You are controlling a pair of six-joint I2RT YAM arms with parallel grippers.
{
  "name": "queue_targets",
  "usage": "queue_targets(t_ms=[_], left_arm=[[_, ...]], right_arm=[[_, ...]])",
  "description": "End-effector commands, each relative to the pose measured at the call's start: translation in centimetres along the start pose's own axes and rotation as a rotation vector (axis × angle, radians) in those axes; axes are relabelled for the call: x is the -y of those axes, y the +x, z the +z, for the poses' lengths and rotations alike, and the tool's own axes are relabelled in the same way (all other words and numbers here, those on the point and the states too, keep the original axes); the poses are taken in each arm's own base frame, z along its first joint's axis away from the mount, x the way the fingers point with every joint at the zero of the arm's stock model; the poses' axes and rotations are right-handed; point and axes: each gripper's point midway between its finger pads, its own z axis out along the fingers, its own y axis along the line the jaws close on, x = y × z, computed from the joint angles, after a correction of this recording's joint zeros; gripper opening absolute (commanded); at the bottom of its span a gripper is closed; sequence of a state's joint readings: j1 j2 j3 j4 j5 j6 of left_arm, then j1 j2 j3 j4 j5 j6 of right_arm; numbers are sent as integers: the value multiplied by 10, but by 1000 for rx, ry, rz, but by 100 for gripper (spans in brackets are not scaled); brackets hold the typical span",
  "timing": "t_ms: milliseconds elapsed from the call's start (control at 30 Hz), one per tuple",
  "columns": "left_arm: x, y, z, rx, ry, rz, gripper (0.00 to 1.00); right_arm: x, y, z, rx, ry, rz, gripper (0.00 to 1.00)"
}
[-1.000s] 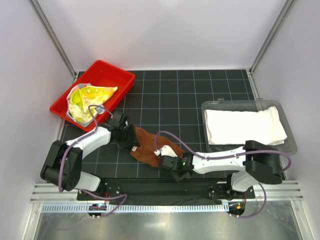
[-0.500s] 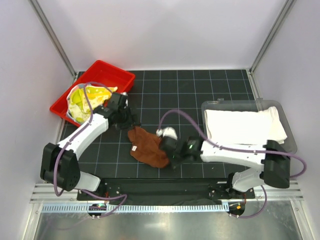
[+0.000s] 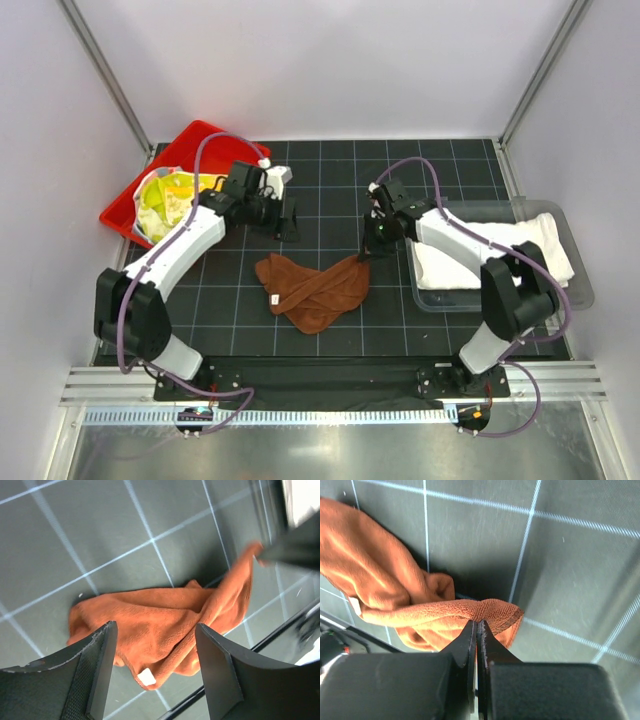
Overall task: Fold and stack the towels
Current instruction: Flatten out the crumpled towel
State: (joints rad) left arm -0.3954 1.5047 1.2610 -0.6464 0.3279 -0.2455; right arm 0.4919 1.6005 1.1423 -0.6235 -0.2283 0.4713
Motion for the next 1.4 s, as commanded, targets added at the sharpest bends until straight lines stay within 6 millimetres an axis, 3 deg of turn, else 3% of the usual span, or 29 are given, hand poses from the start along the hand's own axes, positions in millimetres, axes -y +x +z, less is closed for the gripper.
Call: queue_targets(t_ms=[0,33,200,233,267,567,733,933,1233,1367], left_arm=[[35,4,3,-43,159,249,66],[30,10,5,-65,127,280,66],[45,40,4,-83,82,469,60],[60,50,4,-84,91,523,59],[60,47,-3,-43,43,564,59],[96,114,9,-101,-27,736,44],[81,135,26,-160,-156,754,36],[57,150,33,-192,-263,738,29],[37,153,39,-198,-372,727,47],[29,152,43,-202,-421,739,51]], right_arm=[[-16,-28,2,27,-138,16,1],[-14,-28,9,9,-148,43,1],[-1,-48,19,22,-161,100,1],[1,-49,22,17,-158,107,1],[4,-50,26,15,-158,125,1],[8,-56,33,27,-177,164,1],[9,-51,33,19,-179,169,1],[14,-46,32,19,-157,159,1],[15,-39,34,15,-168,172,1],[15,-38,34,15,-171,172,1]])
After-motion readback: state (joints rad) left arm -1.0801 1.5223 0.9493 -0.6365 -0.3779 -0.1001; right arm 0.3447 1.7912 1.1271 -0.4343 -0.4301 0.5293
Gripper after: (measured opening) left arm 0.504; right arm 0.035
